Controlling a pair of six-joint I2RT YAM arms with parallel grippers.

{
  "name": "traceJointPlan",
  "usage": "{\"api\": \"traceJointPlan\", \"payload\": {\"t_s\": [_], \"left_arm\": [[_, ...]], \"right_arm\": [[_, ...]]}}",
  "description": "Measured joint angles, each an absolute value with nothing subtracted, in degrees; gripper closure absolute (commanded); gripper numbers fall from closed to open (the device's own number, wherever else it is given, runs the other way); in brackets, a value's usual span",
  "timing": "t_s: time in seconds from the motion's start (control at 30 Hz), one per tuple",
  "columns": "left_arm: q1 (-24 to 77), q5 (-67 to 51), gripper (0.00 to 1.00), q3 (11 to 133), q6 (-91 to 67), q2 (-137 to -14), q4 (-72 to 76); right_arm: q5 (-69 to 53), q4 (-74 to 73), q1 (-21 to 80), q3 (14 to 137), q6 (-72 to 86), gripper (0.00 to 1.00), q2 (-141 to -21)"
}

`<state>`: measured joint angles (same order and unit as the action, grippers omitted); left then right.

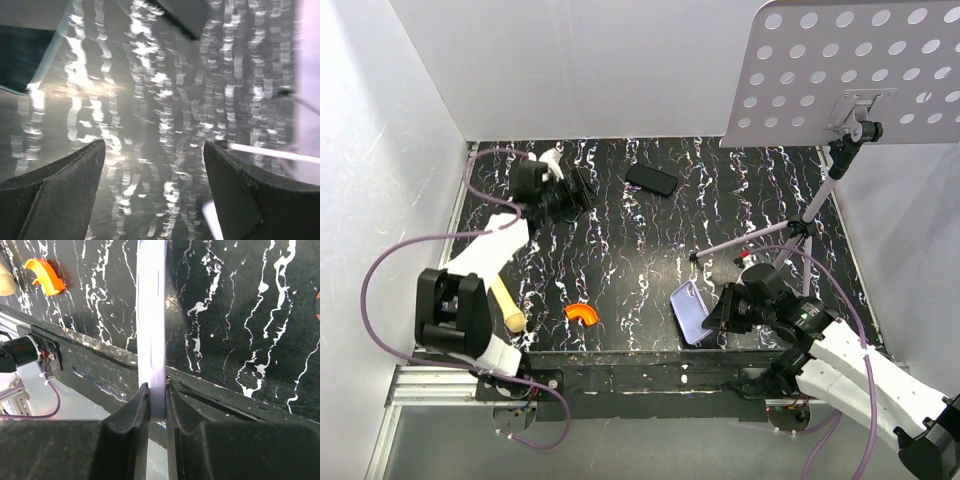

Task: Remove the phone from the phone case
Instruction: Place the phone case at the center of the board.

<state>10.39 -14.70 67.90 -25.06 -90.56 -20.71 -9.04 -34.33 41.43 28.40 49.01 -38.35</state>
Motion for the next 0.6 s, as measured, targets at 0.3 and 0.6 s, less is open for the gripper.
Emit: {"api": "traceJointPlan", "payload": {"t_s": [0.3, 0.6], "left_arm": [[16.73, -25.34, 0.23, 43.38, -57.25, -86.91, 13.23], [21.5, -27.59, 0.23, 43.11, -61.21, -83.9, 18.65]], "right_arm": [[-7.25, -33.04, 41.76, 23.9, 50.43, 0.99, -35.99], [-18.57, -28.53, 41.76, 25.98, 36.47, 0.99, -43.97]]}}
